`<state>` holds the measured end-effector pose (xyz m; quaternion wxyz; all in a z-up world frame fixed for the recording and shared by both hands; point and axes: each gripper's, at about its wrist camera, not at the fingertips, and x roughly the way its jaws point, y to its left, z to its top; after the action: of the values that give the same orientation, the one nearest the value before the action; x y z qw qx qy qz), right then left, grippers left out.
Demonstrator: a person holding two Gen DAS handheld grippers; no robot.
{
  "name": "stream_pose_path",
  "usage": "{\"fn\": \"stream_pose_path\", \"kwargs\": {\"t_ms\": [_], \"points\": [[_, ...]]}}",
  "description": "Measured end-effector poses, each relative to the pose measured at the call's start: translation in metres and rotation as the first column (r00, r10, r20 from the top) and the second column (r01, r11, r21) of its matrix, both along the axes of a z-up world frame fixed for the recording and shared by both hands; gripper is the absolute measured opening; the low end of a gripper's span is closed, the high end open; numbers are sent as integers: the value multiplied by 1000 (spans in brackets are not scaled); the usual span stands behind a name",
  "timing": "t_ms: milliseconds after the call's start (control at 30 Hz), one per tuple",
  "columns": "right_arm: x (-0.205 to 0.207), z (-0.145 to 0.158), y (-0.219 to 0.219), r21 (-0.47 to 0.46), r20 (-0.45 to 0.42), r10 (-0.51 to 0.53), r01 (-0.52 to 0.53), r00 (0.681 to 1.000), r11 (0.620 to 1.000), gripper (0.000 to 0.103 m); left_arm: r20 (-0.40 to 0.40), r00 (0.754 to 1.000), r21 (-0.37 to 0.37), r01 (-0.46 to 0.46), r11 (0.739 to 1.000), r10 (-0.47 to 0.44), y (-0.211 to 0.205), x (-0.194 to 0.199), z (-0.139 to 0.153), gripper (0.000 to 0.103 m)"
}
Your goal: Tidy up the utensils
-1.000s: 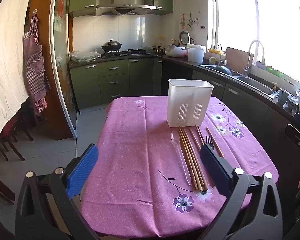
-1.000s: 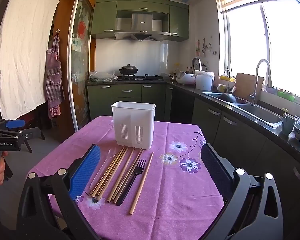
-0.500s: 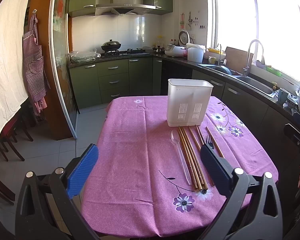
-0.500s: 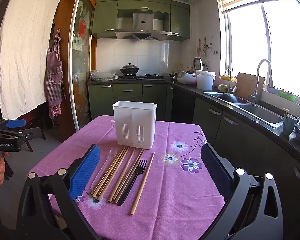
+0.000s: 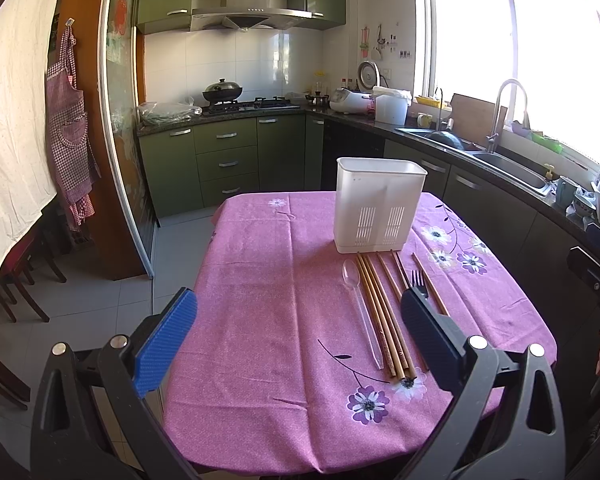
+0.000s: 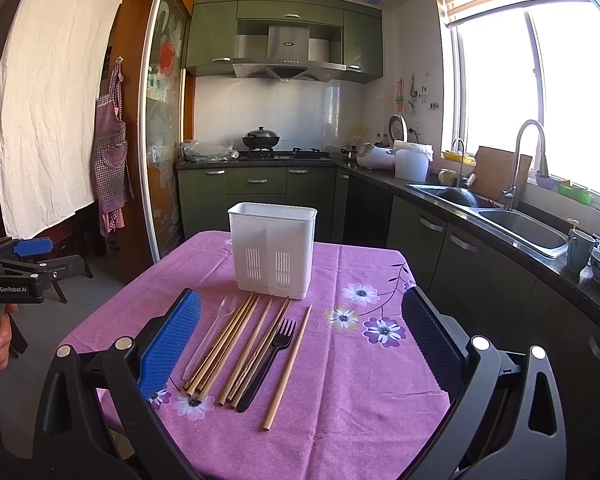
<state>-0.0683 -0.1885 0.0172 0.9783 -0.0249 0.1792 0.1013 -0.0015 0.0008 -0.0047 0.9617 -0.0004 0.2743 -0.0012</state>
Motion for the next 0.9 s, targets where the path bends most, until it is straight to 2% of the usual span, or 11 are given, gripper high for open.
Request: {"fn": "stream_pose_path", "kwargs": {"t_ms": [900], "points": [[4, 0, -2, 0, -3, 1, -1, 1000, 1000, 99, -1, 1000, 1, 1, 1000, -1, 0, -1, -2, 97]]}}
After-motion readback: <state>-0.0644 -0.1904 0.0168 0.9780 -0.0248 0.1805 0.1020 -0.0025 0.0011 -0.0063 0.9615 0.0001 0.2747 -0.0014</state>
